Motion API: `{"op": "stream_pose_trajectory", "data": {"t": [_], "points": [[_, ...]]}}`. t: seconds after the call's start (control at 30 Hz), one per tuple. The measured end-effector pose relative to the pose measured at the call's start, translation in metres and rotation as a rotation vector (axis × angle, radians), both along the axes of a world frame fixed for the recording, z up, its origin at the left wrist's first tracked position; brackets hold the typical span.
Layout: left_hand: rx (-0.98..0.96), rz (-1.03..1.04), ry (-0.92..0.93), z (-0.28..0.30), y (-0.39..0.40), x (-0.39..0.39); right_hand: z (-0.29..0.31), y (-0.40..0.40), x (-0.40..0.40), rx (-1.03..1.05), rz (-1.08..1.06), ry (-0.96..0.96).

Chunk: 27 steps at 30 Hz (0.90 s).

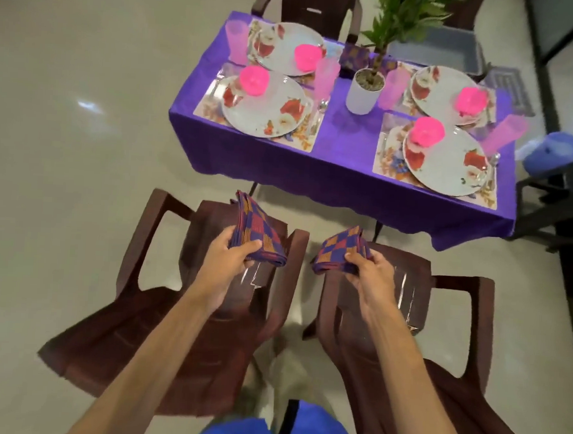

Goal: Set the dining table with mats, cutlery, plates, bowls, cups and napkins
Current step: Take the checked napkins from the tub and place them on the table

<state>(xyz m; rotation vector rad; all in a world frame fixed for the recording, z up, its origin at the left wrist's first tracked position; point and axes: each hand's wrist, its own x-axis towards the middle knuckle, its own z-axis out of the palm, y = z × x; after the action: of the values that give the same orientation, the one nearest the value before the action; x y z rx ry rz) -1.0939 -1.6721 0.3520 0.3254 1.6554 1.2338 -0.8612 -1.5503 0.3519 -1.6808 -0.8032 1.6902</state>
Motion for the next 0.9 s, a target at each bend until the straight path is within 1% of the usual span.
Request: {"op": "stream_pose_trajectory", "data": {"t": [0.07,0.17,0.2,0.23,0.27,0.3,0.33,0.47,0.5,0.53,0.6,0.7,0.77,0.9], "points": [[-0.059,-0.094,0.117,-0.017,0.022,0.001,-0.003,0.024,-0.01,0.012,-0.031,-0.007],[-0.098,-0.405,0.399,-0.043,0.079,-0.008,-0.021,0.082,-0.024,0.011,-0.094,-0.025],[-0.089,-0.469,0.47,-0.049,0.104,-0.013,-0.028,0.103,-0.029,0.0,-0.111,-0.025],[-0.074,-0.481,0.518,-0.051,0.129,-0.019,-0.034,0.123,-0.034,-0.014,-0.124,-0.022],[-0.051,-0.461,0.527,-0.054,0.16,-0.025,-0.042,0.148,-0.04,-0.021,-0.141,-0.011],[-0.028,-0.428,0.493,-0.058,0.189,-0.03,-0.046,0.172,-0.045,-0.018,-0.16,0.008],[-0.001,-0.393,0.417,-0.06,0.224,-0.034,-0.049,0.201,-0.05,-0.003,-0.181,0.041],[0.182,-0.154,-0.059,-0.078,0.341,-0.042,-0.053,0.301,-0.062,0.112,-0.241,0.257],[0.207,-0.106,-0.12,-0.084,0.367,-0.041,-0.064,0.325,-0.062,0.12,-0.257,0.312],[0.204,-0.067,-0.135,-0.092,0.388,-0.04,-0.076,0.344,-0.062,0.11,-0.254,0.341],[0.142,-0.034,-0.128,-0.119,0.42,-0.039,-0.111,0.372,-0.064,0.045,-0.187,0.28],[0.012,0.006,-0.092,-0.17,0.449,-0.045,-0.169,0.393,-0.065,-0.069,-0.067,0.011],[-0.034,0.04,-0.023,-0.19,0.453,-0.05,-0.192,0.399,-0.062,-0.044,-0.048,-0.067],[-0.054,0.02,0.152,-0.203,0.445,-0.058,-0.212,0.403,-0.056,0.102,-0.037,-0.15]]}}
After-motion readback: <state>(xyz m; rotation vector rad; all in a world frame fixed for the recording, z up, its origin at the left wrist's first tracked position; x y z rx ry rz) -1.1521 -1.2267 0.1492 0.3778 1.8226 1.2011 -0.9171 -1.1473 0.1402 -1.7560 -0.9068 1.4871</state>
